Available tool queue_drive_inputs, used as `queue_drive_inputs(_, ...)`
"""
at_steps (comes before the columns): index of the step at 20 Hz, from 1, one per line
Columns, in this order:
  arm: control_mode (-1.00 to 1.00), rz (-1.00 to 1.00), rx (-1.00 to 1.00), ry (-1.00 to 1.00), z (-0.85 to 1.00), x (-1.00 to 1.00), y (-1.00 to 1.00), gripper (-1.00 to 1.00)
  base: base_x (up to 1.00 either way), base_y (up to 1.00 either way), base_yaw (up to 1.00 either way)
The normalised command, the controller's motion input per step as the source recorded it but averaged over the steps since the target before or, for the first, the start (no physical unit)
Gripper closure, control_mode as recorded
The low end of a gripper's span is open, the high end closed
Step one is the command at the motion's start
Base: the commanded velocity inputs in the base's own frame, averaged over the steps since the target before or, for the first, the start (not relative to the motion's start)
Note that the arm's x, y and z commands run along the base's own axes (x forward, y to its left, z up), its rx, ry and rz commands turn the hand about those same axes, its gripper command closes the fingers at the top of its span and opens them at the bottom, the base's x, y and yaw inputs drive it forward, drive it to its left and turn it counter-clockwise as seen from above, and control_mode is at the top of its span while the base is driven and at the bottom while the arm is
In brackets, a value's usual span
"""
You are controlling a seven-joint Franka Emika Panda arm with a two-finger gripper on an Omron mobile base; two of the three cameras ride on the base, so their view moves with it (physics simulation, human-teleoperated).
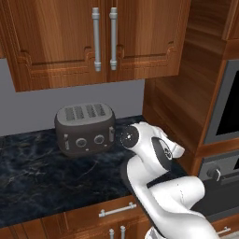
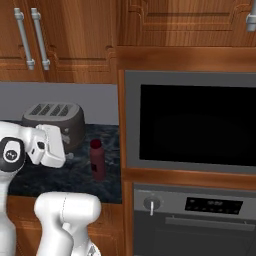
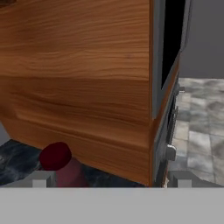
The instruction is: There is a wine glass and glass cup on the dining counter. Place the wine bottle next to the wine glass and the juice bottle next to the glass cup.
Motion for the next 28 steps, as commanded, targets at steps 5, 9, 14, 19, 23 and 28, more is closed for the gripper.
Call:
queue_drive_inputs(5,-1.00,0.00,0.00,-0.01,-0.10,0.18,-0.05,-1.00,0.00,0.00,0.00)
queue_drive_inputs(9,-1.00,0.00,0.00,0.00,-0.11,0.17,-0.01,-1.00,0.00,0.00,0.00)
queue_drive_inputs(14,-1.00,0.00,0.00,0.00,-0.10,0.22,-0.01,-1.00,0.00,0.00,0.00)
queue_drive_inputs(19,-1.00,0.00,-0.01,0.00,-0.07,0.20,-0.04,-1.00,0.00,0.00,0.00)
queue_drive_inputs(23,-1.00,0.00,-0.05,0.00,-0.08,0.19,-0.03,-1.00,0.00,0.00,0.00)
queue_drive_inputs(28,-1.00,0.00,-0.04,0.00,-0.14,0.21,-0.01,-1.00,0.00,0.00,0.00)
